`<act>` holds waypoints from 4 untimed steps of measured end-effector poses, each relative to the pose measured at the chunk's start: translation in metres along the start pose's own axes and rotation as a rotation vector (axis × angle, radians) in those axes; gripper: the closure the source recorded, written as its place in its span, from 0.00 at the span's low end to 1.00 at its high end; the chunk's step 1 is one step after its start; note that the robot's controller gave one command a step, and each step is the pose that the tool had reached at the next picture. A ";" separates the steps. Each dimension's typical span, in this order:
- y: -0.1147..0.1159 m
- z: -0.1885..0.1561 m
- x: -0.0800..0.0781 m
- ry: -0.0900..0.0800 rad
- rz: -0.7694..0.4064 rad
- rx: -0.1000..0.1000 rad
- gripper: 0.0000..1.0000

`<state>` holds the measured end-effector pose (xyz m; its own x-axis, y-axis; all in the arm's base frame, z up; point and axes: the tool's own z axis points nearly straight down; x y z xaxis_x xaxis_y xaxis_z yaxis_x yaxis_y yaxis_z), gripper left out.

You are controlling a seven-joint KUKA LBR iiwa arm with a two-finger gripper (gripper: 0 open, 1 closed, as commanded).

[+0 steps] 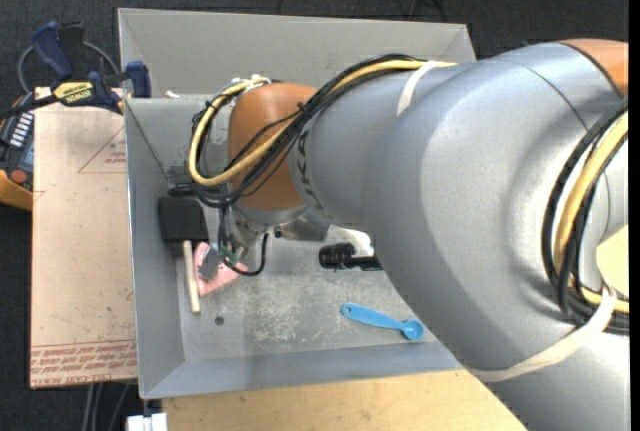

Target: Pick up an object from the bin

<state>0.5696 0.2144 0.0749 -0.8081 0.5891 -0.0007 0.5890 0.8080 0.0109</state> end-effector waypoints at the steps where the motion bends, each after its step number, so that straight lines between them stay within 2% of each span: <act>1: 0.000 0.000 0.000 0.000 0.000 0.000 1.00; 4: 0.000 0.000 0.000 0.000 0.000 0.000 1.00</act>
Offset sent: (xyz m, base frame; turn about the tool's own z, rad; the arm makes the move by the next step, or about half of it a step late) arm 0.0000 0.0000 0.0000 0.0000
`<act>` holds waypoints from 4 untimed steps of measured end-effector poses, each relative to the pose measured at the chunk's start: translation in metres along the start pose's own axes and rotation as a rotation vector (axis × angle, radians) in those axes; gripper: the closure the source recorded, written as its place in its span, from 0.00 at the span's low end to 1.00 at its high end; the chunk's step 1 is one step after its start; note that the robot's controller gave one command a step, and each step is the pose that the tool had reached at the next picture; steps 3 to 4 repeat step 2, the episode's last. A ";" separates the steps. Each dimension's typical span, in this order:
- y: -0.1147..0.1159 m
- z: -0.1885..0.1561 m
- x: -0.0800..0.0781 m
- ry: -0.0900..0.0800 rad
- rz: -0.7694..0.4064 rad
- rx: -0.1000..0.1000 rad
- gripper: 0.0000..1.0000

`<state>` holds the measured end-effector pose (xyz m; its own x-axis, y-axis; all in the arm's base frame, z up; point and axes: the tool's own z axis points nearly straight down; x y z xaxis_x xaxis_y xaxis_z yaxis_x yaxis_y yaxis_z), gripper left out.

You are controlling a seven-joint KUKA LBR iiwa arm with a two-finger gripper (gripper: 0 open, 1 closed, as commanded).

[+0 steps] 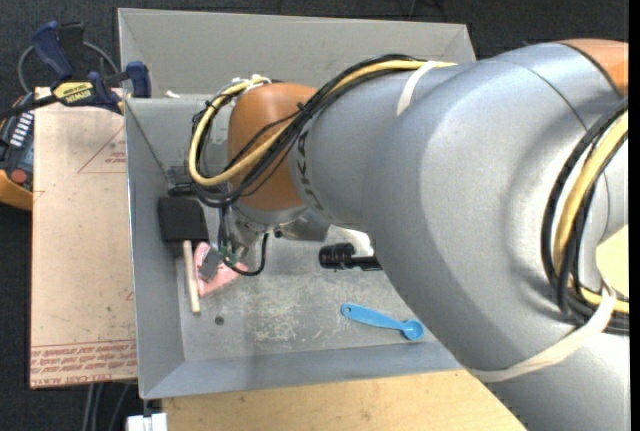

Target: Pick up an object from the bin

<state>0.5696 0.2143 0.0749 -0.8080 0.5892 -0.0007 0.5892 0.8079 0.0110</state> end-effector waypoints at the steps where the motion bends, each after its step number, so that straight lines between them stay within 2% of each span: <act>1: 0.000 0.000 0.000 0.000 0.000 0.000 1.00; 4: 0.000 0.000 0.000 0.000 0.000 0.000 1.00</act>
Offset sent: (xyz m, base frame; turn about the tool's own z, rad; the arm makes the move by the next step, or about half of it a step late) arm 0.0000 0.0000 0.0000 0.0000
